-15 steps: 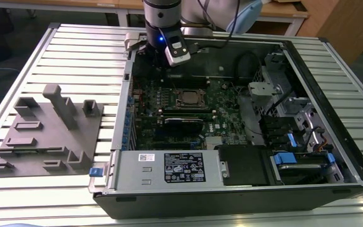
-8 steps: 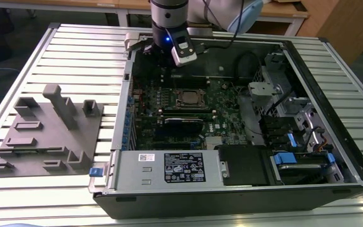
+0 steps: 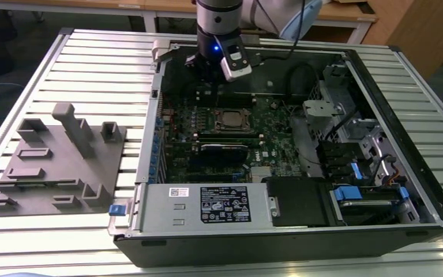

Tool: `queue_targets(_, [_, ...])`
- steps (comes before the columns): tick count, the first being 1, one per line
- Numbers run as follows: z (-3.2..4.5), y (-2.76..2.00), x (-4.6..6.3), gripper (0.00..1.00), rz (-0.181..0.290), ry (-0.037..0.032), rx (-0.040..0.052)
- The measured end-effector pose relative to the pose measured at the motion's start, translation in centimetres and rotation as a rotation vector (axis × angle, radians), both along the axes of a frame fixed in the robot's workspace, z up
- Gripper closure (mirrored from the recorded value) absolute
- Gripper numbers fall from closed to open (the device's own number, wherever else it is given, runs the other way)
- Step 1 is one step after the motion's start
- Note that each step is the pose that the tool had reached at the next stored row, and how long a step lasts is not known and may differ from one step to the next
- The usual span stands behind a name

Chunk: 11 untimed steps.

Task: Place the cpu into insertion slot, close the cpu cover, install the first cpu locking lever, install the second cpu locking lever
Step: 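Install the first cpu locking lever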

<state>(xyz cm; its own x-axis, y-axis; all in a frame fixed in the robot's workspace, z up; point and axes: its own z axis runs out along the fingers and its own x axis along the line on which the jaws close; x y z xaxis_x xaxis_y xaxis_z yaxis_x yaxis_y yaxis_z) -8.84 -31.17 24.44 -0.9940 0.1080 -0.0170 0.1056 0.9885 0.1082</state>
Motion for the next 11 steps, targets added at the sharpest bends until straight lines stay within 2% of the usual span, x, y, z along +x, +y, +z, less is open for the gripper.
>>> queue_targets(4, [0.0,0.0,0.89,0.89,0.0,0.0016,-0.0001])
queue_targets(8, [-0.01,0.0,0.92,0.89,0.0,0.0015,0.0006])
queue_targets(9, [-0.01,-0.02,0.93,0.89,0.0,0.0016,0.0115])
queue_targets(10, [-0.02,-0.04,0.94,0.89,0.0,0.0017,0.0288])
queue_targets(11, [-0.03,-0.08,0.97,0.89,0.0,0.0017,0.0397])
